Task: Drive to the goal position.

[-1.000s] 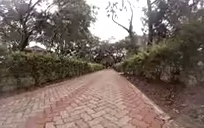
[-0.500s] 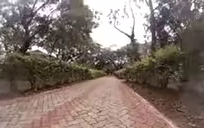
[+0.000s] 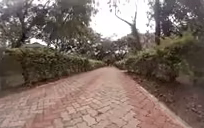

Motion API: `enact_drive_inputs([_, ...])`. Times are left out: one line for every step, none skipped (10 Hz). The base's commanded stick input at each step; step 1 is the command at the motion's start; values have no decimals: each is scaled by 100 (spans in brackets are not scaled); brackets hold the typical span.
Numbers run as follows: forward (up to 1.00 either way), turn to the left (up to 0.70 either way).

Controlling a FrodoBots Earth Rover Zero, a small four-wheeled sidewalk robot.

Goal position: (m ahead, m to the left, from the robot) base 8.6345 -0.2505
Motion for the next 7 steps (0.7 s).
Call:
enact_drive_inputs([70, 0])
enact_drive_inputs([70, 0])
enact_drive_inputs([70, 0])
enact_drive_inputs([70, 0])
enact_drive_inputs([70, 0])
enact_drive_inputs([70, 0])
enact_drive_inputs([70, 0])
